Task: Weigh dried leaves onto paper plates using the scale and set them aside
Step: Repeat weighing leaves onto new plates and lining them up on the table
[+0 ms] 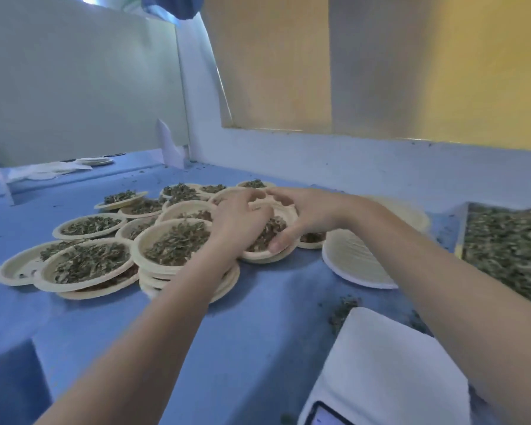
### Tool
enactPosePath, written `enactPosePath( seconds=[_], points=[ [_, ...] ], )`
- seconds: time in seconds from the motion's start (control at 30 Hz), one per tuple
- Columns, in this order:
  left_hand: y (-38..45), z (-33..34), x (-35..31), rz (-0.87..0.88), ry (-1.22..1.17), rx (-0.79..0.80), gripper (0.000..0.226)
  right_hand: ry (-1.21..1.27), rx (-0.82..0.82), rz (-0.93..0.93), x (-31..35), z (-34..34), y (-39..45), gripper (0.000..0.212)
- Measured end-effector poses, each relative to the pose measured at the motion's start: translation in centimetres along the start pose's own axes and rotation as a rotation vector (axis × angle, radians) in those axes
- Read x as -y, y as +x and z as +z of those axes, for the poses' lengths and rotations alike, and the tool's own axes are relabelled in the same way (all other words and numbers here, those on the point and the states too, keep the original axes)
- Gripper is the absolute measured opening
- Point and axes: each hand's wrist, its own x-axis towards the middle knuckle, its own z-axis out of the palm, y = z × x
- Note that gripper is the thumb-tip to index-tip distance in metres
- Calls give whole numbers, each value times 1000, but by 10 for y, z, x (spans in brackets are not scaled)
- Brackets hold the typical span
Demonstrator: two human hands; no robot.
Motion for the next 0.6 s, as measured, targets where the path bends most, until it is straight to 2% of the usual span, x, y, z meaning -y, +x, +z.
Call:
enactPosePath(
  seconds=[0.07,0.1,0.2,0.37,0.5,0.53,0.6],
  points=[
    [0,28,-21,-12,-68,61,36,1,-53,35,-17,-14,-22,75],
    [-1,42,-29,-13,-100,87,35,2,-75,53,-27,-20,-32,73],
    [2,80,-49,9,-134,119,33,-69,-138,160,-61,-40,-61,88],
    [24,134,-70,-87,-93,136,54,-159,-283,356,-115,-56,-82,62],
    [34,165,-76,-127,-103,139,63,-166,-290,594,-148,-54,-79,58],
    [36,169,-76,-130,-85,124,62,-113,-297,645,-154,-53,-79,53],
    [40,173,-75,-154,-50,96,57,24,-355,698,-164,-48,-80,18]
  ],
)
